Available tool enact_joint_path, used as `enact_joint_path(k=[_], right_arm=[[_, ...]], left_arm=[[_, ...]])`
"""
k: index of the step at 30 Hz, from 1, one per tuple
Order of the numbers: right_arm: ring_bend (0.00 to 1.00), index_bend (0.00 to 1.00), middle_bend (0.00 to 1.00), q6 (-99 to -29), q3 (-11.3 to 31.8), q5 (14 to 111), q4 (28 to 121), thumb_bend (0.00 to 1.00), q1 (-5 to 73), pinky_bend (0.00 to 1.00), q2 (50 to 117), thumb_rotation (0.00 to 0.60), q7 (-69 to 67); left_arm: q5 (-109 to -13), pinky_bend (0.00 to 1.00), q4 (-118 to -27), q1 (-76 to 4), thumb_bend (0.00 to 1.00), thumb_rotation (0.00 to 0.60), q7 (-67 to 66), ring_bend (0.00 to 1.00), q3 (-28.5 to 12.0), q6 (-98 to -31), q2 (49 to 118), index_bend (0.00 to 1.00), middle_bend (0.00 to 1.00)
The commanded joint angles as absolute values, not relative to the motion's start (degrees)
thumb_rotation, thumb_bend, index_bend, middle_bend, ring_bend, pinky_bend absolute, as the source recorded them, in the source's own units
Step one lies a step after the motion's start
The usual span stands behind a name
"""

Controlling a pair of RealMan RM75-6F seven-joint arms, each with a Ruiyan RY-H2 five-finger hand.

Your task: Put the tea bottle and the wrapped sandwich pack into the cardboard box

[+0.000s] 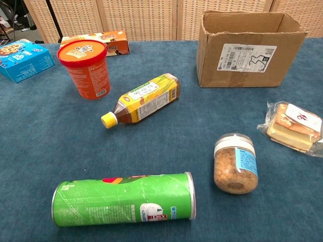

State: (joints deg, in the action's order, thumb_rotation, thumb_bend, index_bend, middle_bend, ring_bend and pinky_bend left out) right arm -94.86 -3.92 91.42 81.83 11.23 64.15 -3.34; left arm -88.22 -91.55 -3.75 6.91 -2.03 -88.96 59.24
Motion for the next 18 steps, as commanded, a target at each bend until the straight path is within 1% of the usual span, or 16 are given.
enact_joint_path(k=[1,11,16,18], right_arm=[[0.0,0.0,0.0,-93.9,-3.3,91.0,81.8,0.0,10.8,0.0,64.1,0.6,-3.6],[0.0,0.0,0.0,-93.4,-2.2,93.4,81.4,0.0,11.1,0.0,64.3,0.6,-5.5],[0.0,0.0,0.0,-90.5,-1.3,100.8,84.0,0.0,16.8,0.0,61.7,0.6,-7.8],[0.0,0.0,0.0,-87.5,-0.4,103.8,87.0,0.0,20.5,0.0,60.2,0.6,-7.5]], left_arm=[[-88.3,0.0,-91.5,-3.6,0.0,0.6,7.3,0.0,-1.9,-89.1,59.2,0.0,0.0],[-88.8,0.0,-91.6,-3.1,0.0,0.6,8.3,0.0,-1.4,-89.3,58.9,0.0,0.0],[-88.5,0.0,-91.5,-3.8,0.0,0.6,8.3,0.0,-1.7,-88.0,59.0,0.0,0.0],[-88.1,0.0,-91.5,-4.3,0.0,0.6,7.8,0.0,-1.8,-87.1,59.2,0.0,0.0]])
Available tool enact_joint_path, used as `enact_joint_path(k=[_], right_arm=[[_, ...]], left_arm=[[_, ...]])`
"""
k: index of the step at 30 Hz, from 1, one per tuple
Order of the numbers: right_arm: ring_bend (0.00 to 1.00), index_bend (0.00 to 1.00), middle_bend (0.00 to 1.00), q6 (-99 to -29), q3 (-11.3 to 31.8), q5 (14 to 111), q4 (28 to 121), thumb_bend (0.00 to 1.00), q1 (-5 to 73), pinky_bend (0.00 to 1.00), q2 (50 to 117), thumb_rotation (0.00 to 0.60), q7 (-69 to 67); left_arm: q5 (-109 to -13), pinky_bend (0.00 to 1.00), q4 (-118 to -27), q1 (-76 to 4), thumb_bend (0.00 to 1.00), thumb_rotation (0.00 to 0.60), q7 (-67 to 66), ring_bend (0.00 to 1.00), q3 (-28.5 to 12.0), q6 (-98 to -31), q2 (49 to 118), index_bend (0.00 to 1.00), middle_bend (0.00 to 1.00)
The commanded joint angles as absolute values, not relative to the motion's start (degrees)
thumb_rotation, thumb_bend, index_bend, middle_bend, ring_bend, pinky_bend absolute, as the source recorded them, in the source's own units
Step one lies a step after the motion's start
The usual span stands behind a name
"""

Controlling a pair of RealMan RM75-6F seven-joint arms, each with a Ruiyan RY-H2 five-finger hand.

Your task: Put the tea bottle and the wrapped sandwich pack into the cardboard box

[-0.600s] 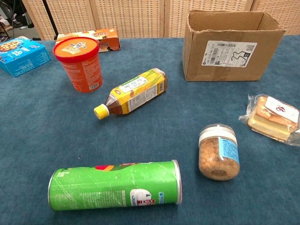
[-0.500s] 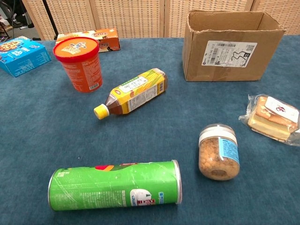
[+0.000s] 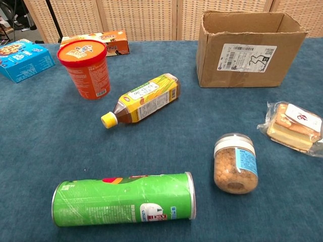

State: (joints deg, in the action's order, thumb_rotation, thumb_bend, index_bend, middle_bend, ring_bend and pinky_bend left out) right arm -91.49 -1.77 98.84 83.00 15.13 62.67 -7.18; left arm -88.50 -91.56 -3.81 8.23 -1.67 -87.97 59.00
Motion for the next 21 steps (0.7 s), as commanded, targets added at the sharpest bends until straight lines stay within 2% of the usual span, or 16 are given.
enact_joint_path(k=[1,6,9,14,21], right_arm=[[0.0,0.0,0.0,-85.6,-0.1,105.0,89.0,0.0,22.4,0.0,59.3,0.6,-7.4],[0.0,0.01,0.0,-72.9,1.8,108.0,98.0,0.0,32.1,0.01,57.3,0.6,-6.3],[0.0,0.03,0.0,-62.6,5.0,105.3,100.4,0.0,38.5,0.02,59.8,0.6,-1.4],[0.0,0.03,0.0,-49.8,8.8,97.6,98.9,0.0,45.6,0.02,65.9,0.6,4.9],[0.0,0.03,0.0,-41.1,12.6,87.8,93.7,0.0,51.8,0.02,74.0,0.6,13.8]], left_arm=[[-88.0,0.0,-91.6,-4.5,0.0,0.6,7.6,0.0,-1.9,-86.8,59.2,0.0,0.0],[-88.5,0.0,-92.3,-4.5,0.0,0.6,7.5,0.0,-1.5,-86.5,59.0,0.0,0.0],[-88.9,0.0,-92.9,-4.4,0.0,0.6,7.1,0.0,-1.7,-87.2,58.8,0.0,0.0],[-87.8,0.0,-94.2,-4.2,0.0,0.6,7.6,0.0,-1.9,-87.0,57.9,0.0,0.0],[-85.6,0.0,-94.4,-4.3,0.0,0.6,8.1,0.0,-2.6,-86.0,57.4,0.0,0.0]])
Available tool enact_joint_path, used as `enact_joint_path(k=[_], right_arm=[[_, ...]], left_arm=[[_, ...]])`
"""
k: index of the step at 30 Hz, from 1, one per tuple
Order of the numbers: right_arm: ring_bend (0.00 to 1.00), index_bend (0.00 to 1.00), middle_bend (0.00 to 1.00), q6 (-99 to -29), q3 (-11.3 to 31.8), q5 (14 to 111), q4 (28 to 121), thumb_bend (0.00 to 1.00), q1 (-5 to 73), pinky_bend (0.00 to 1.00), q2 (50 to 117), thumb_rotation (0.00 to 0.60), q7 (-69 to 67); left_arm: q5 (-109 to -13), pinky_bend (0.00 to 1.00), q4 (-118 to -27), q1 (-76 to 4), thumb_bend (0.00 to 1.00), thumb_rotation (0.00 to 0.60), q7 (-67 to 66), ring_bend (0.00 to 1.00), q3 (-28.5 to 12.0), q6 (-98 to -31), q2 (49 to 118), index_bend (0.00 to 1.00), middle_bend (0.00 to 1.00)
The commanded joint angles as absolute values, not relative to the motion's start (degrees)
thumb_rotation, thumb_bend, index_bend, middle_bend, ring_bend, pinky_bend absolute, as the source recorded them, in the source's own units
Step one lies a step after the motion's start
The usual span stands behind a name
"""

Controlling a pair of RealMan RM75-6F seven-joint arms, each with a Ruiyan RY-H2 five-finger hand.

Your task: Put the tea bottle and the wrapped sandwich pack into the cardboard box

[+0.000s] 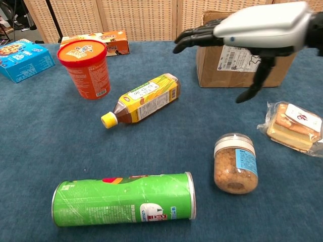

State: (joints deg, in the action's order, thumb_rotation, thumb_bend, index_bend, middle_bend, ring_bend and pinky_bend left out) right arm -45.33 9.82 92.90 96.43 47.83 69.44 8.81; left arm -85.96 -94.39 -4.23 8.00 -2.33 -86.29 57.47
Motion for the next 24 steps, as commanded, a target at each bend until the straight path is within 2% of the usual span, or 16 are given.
enact_joint_path(k=[1,8,14,24], right_arm=[[0.0,0.03,0.0,-40.1,13.1,86.2,92.6,0.0,52.7,0.03,75.3,0.6,15.3],[0.0,0.04,0.0,-34.7,14.2,76.3,84.3,0.0,58.4,0.03,83.5,0.6,25.1],[0.0,0.04,0.0,-33.5,14.4,66.1,77.9,0.0,63.7,0.03,90.4,0.6,34.8],[0.0,0.04,0.0,-33.9,11.1,51.6,72.8,0.0,69.8,0.03,95.0,0.6,44.8]], left_arm=[[-85.4,0.0,-94.5,-4.4,0.0,0.6,8.1,0.0,-2.7,-85.9,57.4,0.0,0.0],[-83.6,0.0,-93.9,-5.0,0.0,0.6,8.4,0.0,-3.2,-84.1,57.3,0.0,0.0],[-82.0,0.0,-93.4,-5.4,0.0,0.6,9.0,0.0,-3.8,-82.8,57.3,0.0,0.0],[-80.6,0.0,-92.7,-5.7,0.0,0.6,9.9,0.0,-4.1,-81.4,57.1,0.0,0.0]])
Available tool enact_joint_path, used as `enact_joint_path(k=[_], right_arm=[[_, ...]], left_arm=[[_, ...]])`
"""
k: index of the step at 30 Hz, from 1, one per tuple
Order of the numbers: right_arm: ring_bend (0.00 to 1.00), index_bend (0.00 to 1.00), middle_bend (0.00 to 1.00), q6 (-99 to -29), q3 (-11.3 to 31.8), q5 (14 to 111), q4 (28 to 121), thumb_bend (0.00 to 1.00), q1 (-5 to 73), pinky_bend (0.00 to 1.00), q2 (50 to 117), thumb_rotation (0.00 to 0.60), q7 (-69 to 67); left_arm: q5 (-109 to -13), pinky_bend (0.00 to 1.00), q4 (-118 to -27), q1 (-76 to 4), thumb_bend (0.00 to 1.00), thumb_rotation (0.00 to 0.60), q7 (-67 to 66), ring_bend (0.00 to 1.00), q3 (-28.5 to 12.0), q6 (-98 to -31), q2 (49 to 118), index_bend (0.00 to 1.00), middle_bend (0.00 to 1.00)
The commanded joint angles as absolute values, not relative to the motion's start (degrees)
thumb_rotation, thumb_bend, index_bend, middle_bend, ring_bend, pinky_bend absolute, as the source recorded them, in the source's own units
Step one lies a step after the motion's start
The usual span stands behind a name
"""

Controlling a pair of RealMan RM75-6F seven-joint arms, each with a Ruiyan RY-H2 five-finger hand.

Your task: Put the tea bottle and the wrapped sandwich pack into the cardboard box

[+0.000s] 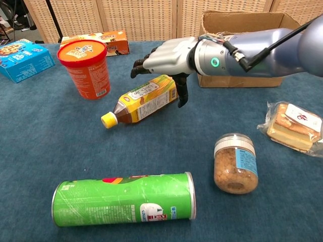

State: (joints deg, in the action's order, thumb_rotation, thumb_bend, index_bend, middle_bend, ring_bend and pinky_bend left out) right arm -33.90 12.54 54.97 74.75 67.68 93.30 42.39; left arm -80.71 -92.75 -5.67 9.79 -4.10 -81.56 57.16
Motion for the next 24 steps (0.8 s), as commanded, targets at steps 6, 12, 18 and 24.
enact_joint_path(k=[6,12,18,24], right_arm=[[0.0,0.04,0.0,-33.9,8.5,48.3,69.5,0.0,72.4,0.03,97.8,0.6,46.5],[0.05,0.26,0.16,-33.9,7.3,48.2,65.8,0.21,73.7,0.09,100.2,0.6,46.1],[0.45,0.64,0.59,-36.1,8.0,55.3,63.9,0.66,72.0,0.41,101.6,0.6,38.2],[0.48,0.65,0.62,-39.2,8.8,64.2,67.0,0.67,69.1,0.41,98.1,0.6,27.7]], left_arm=[[-79.8,0.0,-92.4,-5.9,0.0,0.6,10.1,0.0,-4.4,-80.7,57.2,0.0,0.0],[-79.2,0.0,-92.3,-6.2,0.0,0.6,10.0,0.0,-4.6,-79.9,57.3,0.0,0.0],[-78.5,0.0,-92.0,-6.5,0.0,0.6,10.0,0.0,-4.8,-79.2,57.3,0.0,0.0],[-78.5,0.0,-92.0,-6.7,0.0,0.6,9.9,0.0,-4.8,-78.7,57.4,0.0,0.0]])
